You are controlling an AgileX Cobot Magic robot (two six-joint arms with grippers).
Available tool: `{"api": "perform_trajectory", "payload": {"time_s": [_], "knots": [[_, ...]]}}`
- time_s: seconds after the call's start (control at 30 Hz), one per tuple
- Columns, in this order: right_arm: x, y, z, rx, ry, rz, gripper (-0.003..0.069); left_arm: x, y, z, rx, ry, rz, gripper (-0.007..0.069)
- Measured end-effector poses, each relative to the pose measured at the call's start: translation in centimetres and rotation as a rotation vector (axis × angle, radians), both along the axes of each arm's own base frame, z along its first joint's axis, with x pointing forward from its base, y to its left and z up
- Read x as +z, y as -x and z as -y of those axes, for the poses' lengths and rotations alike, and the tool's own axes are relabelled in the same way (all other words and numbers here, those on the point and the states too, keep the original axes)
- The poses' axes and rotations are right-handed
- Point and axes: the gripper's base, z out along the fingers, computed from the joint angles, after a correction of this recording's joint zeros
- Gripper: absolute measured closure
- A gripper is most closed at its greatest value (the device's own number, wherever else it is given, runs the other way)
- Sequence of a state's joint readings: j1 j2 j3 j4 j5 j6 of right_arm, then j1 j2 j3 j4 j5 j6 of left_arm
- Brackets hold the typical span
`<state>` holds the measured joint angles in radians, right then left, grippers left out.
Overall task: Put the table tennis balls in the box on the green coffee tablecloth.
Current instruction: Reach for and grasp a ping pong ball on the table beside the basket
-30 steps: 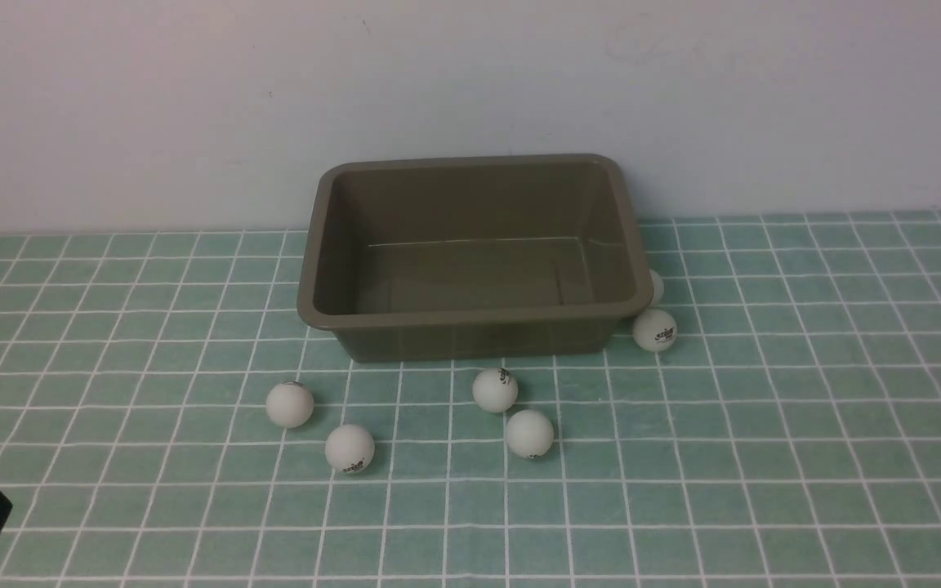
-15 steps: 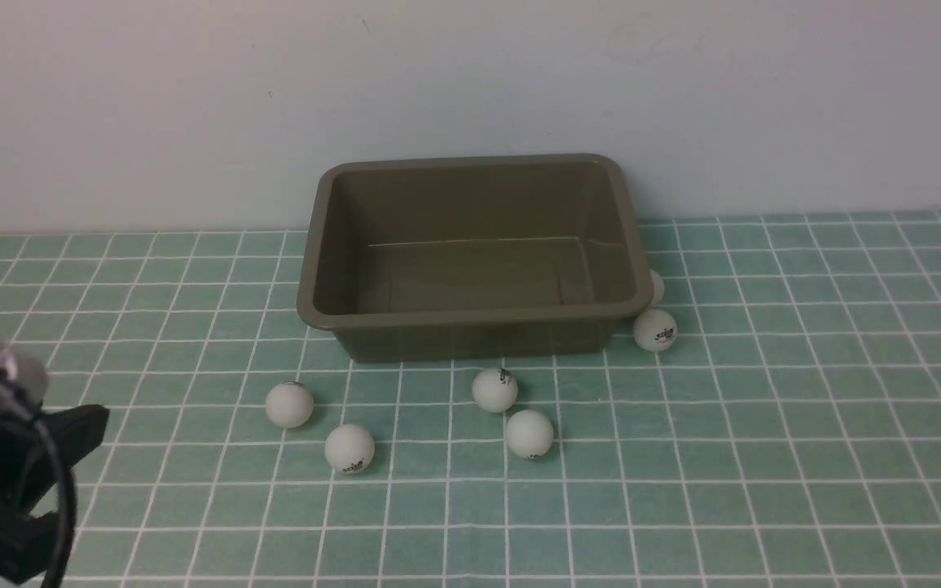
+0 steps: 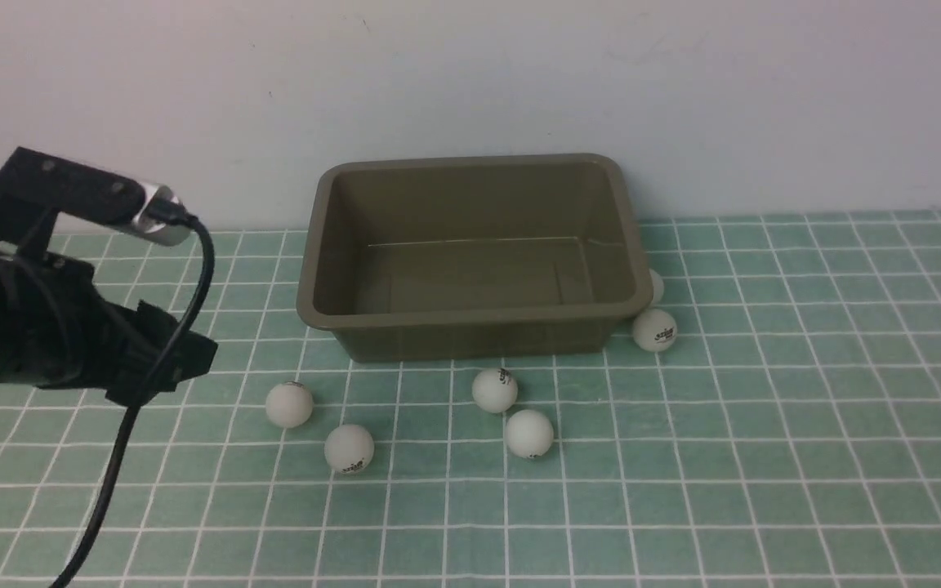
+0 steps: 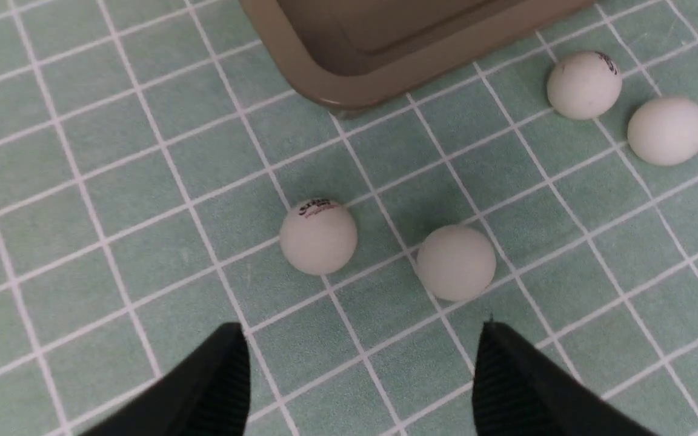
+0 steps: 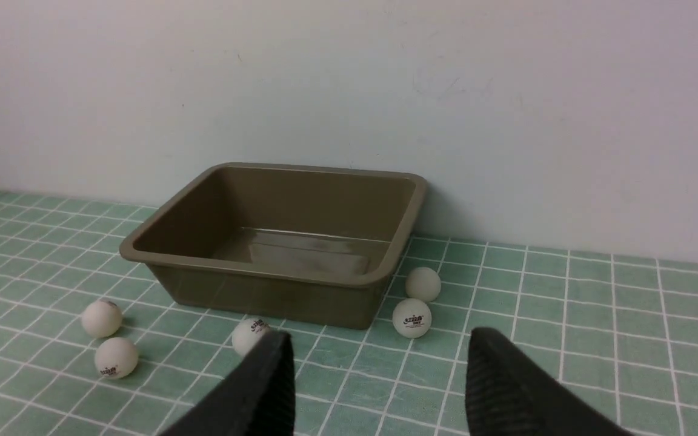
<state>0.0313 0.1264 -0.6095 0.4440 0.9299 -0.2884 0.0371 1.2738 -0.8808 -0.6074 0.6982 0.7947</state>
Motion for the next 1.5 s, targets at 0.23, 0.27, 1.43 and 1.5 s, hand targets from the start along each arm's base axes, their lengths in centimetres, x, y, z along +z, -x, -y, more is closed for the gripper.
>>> {"api": "perform_trajectory", "payload": {"time_s": [0.23, 0.27, 1.43, 1.5], "knots": [[-0.2, -1.3, -0.4, 0.038, 0.005, -0.082, 0.0303, -2.9, -5.1, 0.2, -0.166, -0.072, -0.114, 0.0188], [-0.2, -1.4, -0.4, 0.042, 0.006, -0.087, 0.0303, -3.2, -5.6, 0.2, -0.173, -0.073, -0.12, 0.0188], [0.1, -1.7, -0.9, 0.081, -0.065, -0.085, 0.0303, -13.5, -11.1, 3.0, -0.237, -0.157, -0.168, 0.0256], [0.2, -1.7, -0.9, 0.079, -0.066, -0.081, 0.0303, -13.5, -11.1, 3.0, -0.238, -0.158, -0.167, 0.0283]]}}
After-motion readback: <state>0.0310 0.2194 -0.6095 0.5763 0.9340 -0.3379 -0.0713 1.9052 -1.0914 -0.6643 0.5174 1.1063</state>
